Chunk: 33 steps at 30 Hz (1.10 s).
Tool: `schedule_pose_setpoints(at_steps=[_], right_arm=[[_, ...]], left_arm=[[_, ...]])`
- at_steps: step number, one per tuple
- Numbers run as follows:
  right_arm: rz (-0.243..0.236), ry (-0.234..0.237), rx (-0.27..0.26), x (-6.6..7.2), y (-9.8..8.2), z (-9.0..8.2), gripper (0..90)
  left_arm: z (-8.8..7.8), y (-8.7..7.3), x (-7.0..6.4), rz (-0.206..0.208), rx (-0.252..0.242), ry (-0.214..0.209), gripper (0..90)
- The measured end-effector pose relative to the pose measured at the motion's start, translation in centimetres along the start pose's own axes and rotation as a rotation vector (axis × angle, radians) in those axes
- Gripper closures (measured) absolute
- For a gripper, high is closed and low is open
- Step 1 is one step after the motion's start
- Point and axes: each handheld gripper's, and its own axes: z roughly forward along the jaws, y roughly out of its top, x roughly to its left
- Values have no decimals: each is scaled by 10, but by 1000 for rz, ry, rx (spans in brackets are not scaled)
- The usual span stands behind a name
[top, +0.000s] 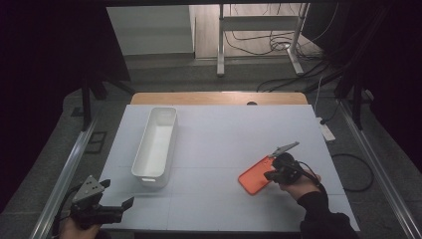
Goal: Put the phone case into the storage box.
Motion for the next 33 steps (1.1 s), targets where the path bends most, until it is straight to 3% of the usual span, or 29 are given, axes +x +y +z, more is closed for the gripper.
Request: schedule_pose_setpoints(at_steps=[5,10,18,33], right_arm=[[77,-64,-3,-20,-17,-14,898],[145,-77,20,-34,-30,-14,898],[144,-87,70,-38,-25,0,898],[143,-104,49,-44,0,19,898]], left_arm=[[0,0,0,2,2,1,20],[1,1,-1,7,4,1,21],[1,1,-1,11,9,3,22],[2,1,-1,11,13,4,23]])
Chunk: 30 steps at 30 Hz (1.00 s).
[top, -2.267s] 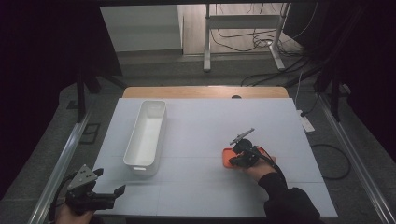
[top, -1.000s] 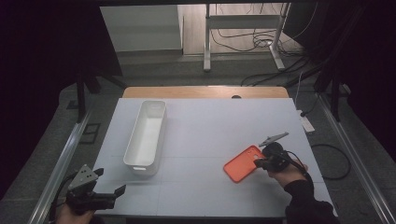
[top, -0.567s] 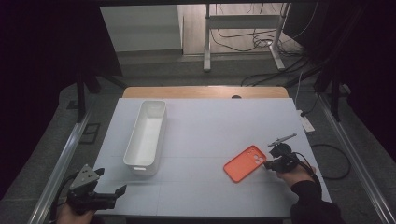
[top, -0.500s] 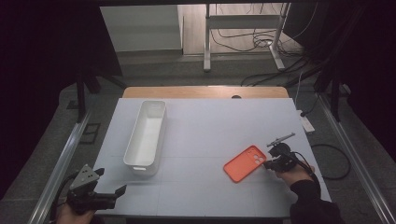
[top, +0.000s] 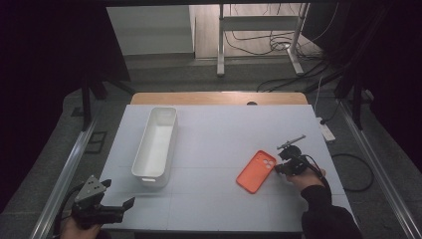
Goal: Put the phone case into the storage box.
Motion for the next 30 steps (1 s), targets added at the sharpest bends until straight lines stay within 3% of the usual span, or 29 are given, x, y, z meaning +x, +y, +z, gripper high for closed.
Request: schedule_pose_setpoints(at_steps=[10,15,18,22,25,30], right_arm=[[-1,18,-29,4,20,13,898],[-26,23,-30,10,29,19,898],[-52,16,-46,17,30,14,898],[-83,81,-87,29,24,2,897],[-121,127,-81,45,16,0,897],[-167,153,-62,63,12,1,898]], left_arm=[[0,0,0,0,3,1,23],[0,0,0,-1,2,0,23],[0,0,0,-2,1,0,23],[0,0,0,-2,0,0,23],[0,0,0,3,0,2,23],[0,0,0,2,1,1,23]])
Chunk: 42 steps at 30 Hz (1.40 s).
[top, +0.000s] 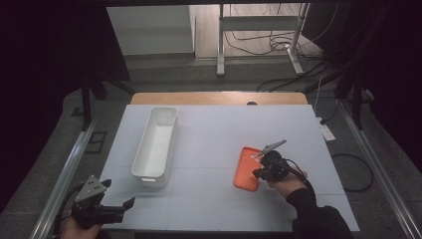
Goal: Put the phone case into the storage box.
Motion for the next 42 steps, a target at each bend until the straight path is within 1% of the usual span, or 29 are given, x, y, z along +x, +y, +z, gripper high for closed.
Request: schedule_pose_setpoints(at_steps=[3,6,9,12,13,16,18,21,23,24,28,35,37,40,42], right_arm=[[-15,11,21,5,0,4,898],[-26,5,51,6,-1,7,898],[-17,1,55,5,-3,7,898],[-12,-17,63,0,-5,4,898],[0,-20,64,-1,-5,3,898],[0,-46,71,-5,-7,1,898],[22,-56,73,-10,-9,-1,898],[39,-75,77,-16,-11,-3,898],[43,-73,78,-18,-12,-4,898],[50,-81,78,-21,-12,-5,898],[58,-91,77,-24,-13,-6,898],[78,-126,72,-33,-15,-10,898],[78,-124,70,-35,-15,-10,898],[91,-137,64,-39,-16,-12,898],[95,-137,62,-41,-17,-13,898]], left_arm=[[0,0,0,0,-1,-1,23],[0,0,0,0,-1,-1,23],[0,0,0,0,-1,0,23],[0,0,0,1,-1,0,23],[0,0,0,1,-1,0,23],[0,0,0,1,-1,0,23],[0,0,0,2,0,0,23],[0,0,0,2,0,-1,23],[0,0,0,2,0,0,23],[0,0,0,2,0,0,23],[0,0,0,2,0,0,23],[0,0,0,3,1,0,23],[0,0,0,3,1,1,23],[0,0,0,2,1,0,23],[0,0,0,2,1,1,23]])
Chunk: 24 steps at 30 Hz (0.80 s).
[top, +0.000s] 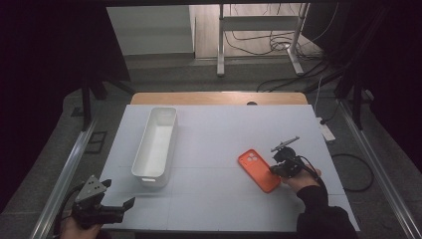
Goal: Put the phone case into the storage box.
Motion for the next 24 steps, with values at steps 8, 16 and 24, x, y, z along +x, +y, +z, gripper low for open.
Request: schedule_pose_setpoints(at_steps=[8,16,24], right_arm=[[-7,2,-40,4,0,-8,897],[6,-2,-135,7,-5,-29,630],[28,-10,-169,7,-3,-31,341]], left_arm=[[0,0,0,-3,-2,-2,23],[0,0,0,-3,-2,-2,23],[0,0,1,-4,-2,-3,23]])
